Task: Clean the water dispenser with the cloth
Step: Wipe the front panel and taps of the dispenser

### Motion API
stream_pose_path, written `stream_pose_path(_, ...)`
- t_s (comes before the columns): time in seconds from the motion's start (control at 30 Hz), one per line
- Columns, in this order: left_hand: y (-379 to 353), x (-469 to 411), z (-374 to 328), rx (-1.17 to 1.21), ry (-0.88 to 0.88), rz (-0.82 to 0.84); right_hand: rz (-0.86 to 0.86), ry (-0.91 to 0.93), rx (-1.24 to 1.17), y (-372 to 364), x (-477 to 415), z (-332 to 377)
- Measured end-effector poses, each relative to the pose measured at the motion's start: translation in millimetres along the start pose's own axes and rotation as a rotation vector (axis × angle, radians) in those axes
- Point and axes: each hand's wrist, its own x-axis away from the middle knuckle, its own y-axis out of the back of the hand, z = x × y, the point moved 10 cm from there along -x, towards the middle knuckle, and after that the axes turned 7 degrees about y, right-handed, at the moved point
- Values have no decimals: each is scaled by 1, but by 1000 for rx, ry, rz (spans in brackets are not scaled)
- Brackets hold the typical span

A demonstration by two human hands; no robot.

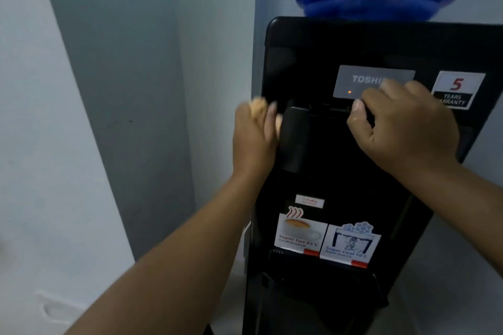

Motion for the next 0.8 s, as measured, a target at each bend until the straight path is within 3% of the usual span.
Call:
stream_pose_path(0.1, 3, -45, -55, 42, -124, -82, -15, 0, 8, -3, 3, 2)
stream_pose_path(0.2, -2, -19, -11, 26, -26, -128, -23, -5, 21, -3, 6, 2)
stream_pose_path(0.27, -3, 22, 41, -95, 59, 13, -10, -21, 19, -5, 5, 0)
stream_pose_path(0.33, -3, 37, 55, -256, 31, 130, 20, -48, 9, -9, 3, -1)
stream_pose_path(0.5, 5, -65, -92, -41, -155, -105, 9, -72, 11, -5, 4, -2)
stream_pose_path(0.57, 3, -80, -117, -20, -228, -154, 2, -63, 30, -2, 6, 0)
stream_pose_path(0.63, 4, -56, -77, -9, -168, -156, 9, -55, 30, -3, 7, 3)
stream_pose_path(0.73, 1, 22, 32, -181, 52, 57, 13, -62, 34, -1, 5, 1)
stream_pose_path(0.8, 1, 46, 49, -288, 45, 122, 0, -47, 43, 1, 5, 2)
